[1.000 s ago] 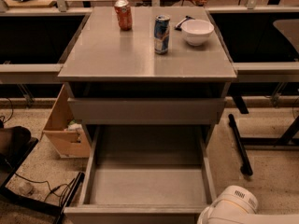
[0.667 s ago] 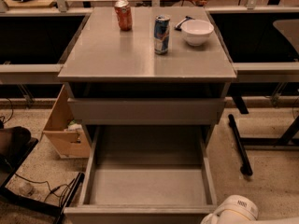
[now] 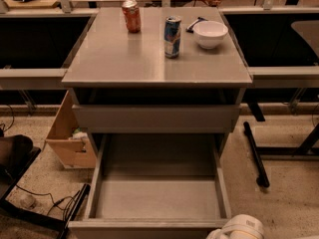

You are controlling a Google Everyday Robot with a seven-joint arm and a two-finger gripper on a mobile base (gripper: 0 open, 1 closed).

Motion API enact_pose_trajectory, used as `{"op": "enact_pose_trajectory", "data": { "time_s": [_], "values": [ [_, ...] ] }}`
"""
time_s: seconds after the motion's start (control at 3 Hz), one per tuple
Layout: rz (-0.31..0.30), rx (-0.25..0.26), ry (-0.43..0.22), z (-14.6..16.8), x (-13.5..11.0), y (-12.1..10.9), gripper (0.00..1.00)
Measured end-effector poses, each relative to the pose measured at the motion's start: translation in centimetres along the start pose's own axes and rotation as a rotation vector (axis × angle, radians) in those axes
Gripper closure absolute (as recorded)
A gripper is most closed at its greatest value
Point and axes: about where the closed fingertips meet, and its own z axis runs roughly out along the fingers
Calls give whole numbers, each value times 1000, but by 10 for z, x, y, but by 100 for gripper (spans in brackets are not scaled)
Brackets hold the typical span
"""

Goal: Close middle drawer

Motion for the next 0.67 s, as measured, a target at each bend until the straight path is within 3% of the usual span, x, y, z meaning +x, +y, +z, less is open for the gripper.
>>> {"op": "enact_pose_trajectory", "data": {
  "time_s": [0.67],
  "values": [
    [-93, 52, -69, 49, -16, -8, 100]
  ]
}}
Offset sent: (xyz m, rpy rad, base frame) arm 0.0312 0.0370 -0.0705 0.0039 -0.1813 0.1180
